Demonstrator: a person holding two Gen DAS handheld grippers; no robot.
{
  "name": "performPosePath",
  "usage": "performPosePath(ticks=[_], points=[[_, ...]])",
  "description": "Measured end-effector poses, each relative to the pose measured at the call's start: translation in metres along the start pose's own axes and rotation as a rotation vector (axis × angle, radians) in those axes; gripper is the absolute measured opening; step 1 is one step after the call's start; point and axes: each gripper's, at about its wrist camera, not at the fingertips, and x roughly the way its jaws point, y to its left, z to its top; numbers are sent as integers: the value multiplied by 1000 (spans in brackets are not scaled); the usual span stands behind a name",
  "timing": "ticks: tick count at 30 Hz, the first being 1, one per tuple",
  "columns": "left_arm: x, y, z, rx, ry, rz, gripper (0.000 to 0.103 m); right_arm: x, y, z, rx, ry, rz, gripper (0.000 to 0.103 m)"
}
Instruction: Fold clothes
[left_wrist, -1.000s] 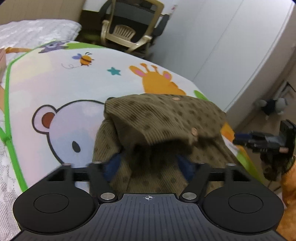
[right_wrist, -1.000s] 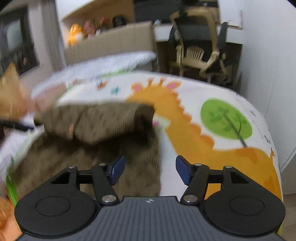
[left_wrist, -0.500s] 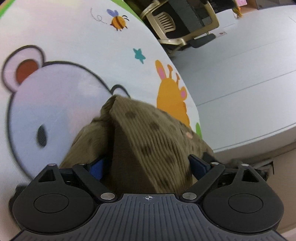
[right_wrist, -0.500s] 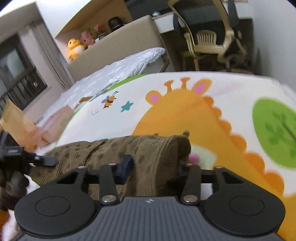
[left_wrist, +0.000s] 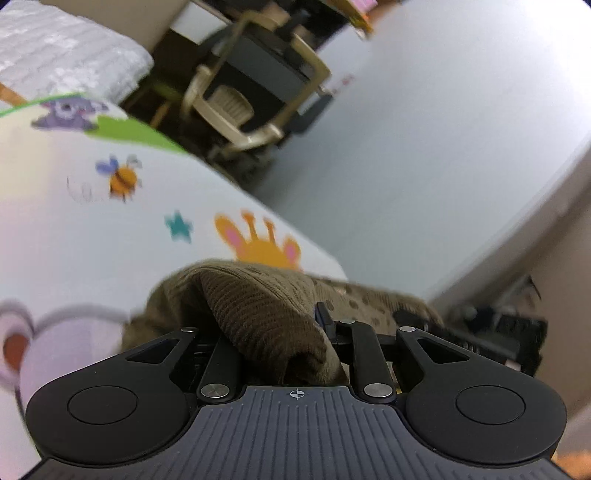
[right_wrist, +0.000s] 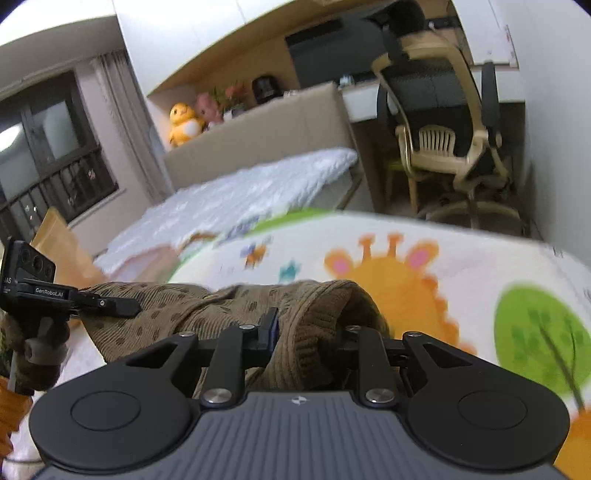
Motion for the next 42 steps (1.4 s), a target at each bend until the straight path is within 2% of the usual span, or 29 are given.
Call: performPosePath(ticks=[4,6,8,9,10,11,12,13,15,18,20,23,24,26,27,29,33,35,36,39,42], points=[[-7,3,-61,-12,114,28,21,-9,8,-54,-14,92,-40,23],[-3,11,-87,-33,177,59,23,0,8,-78,-30,151,-93,24],[1,21,-102,-46,217,110,32,7,6,-92,-34,182,-123,37],[3,25,-104,-54,221,116,41,7,4,-93,-23,182,-121,40],[3,28,-106,-62,220,115,46,7,2,-93,-7,181,-115,48],[1,30,-103,-71,204,98,50,5,-2,-89,21,177,-96,56],[-3,31,-99,-79,182,73,60,2,-6,-85,50,168,-76,60],[-6,33,-96,-88,160,49,76,-1,-11,-78,89,150,-52,66],[-9,40,-85,-123,110,3,88,0,-22,-67,182,128,-6,67],[-3,54,-71,-174,69,-26,89,20,-39,-53,302,138,41,67],[9,64,-66,-221,84,-37,89,44,-48,-49,348,197,53,68],[30,80,-51,-280,94,-47,90,75,-54,-33,374,215,90,67],[36,83,-45,-291,87,-44,90,83,-55,-27,375,208,99,66],[34,86,-23,-285,7,-29,88,88,-52,-9,307,111,71,56],[32,86,-12,-279,-40,-21,88,91,-50,-1,267,68,48,55],[28,83,5,-215,-107,60,89,96,-45,8,186,32,-40,55],[19,70,12,-65,-71,244,90,93,-34,4,-1,48,-231,57],[11,63,9,-7,-65,295,91,81,-31,2,-40,27,-270,67],[6,57,7,27,-76,307,92,74,-30,1,-41,10,-267,68],[-5,39,4,90,-119,248,94,64,-20,5,-58,-37,-237,73],[21,26,12,106,-124,139,96,78,4,8,-141,-62,-222,80]])
